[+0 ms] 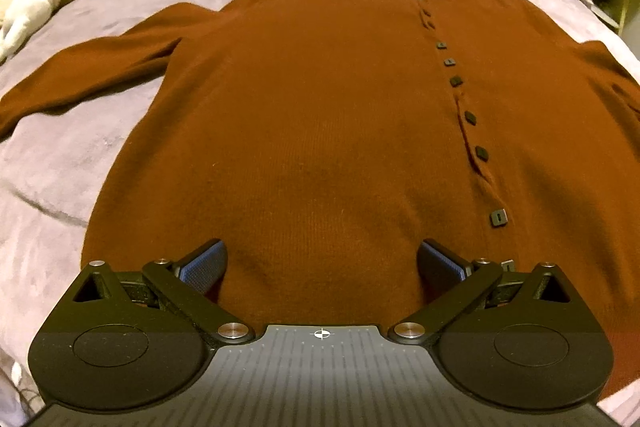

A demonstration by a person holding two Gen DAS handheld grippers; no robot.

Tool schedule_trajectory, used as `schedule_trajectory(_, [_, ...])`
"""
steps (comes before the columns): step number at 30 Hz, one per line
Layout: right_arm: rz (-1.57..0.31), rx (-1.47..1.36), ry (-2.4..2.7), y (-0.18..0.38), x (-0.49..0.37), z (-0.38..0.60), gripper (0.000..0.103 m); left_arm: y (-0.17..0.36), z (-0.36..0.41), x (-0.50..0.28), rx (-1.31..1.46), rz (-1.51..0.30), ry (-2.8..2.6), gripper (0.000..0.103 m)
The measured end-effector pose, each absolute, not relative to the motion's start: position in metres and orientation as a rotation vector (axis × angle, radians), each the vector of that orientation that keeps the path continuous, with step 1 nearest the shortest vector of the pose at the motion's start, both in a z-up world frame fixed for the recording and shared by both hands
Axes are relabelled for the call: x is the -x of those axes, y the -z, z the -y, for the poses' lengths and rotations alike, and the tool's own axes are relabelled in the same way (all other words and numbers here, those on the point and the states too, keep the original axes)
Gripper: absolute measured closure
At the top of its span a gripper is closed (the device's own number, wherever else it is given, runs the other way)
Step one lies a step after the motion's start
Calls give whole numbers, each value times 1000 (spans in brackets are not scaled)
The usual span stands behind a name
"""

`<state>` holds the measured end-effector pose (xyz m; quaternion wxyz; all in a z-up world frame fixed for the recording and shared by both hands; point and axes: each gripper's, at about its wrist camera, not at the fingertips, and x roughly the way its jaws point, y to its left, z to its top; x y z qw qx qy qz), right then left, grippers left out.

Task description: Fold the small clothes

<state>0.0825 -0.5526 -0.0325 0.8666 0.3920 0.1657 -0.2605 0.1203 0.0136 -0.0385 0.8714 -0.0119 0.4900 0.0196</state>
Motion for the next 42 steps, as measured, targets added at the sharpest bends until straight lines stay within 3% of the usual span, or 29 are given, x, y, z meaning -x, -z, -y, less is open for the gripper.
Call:
schedule_trajectory(8, [-362, -479, -23, -26, -130, 380, 97, 4, -22, -120, 62, -911, 28, 0])
schedule_trajectory(14, [-578, -396, -287, 14, -143, 273, 91, -36, -8, -149, 152, -787, 221, 0])
schedule_trajectory(19, [-682, -441, -223, 46, -124, 281, 88, -23, 29, -198, 217, -836, 377, 0])
schedule_trajectory(21, [-689, -454, -183, 52, -113, 291, 81, -8, 46, -219, 256, -879, 409, 1])
schedule_trajectory(22, [-690, -454, -173, 53, -110, 298, 79, 0, 54, -229, 283, -903, 417, 3])
schedule_trajectory(24, [-689, -446, -163, 56, -101, 309, 74, 16, 63, -248, 341, -957, 419, 24])
schedule_trajectory(28, [-695, -462, -155, 62, -87, 328, 69, 46, 60, -265, 461, -1052, 398, 33])
schedule_trajectory(32, [-694, -488, -158, 69, -85, 335, 66, 56, 52, -272, 547, -1074, 380, 56])
schedule_trajectory(34, [-699, -504, -158, 73, -88, 335, 66, 58, 53, -276, 560, -1095, 378, 80])
schedule_trajectory(35, [-696, -513, -156, 73, -89, 334, 66, 58, 55, -279, 555, -1109, 390, 99])
schedule_trajectory(42, [-685, -525, -161, 67, -97, 330, 66, -5, 49, -280, 454, -923, 417, 100])
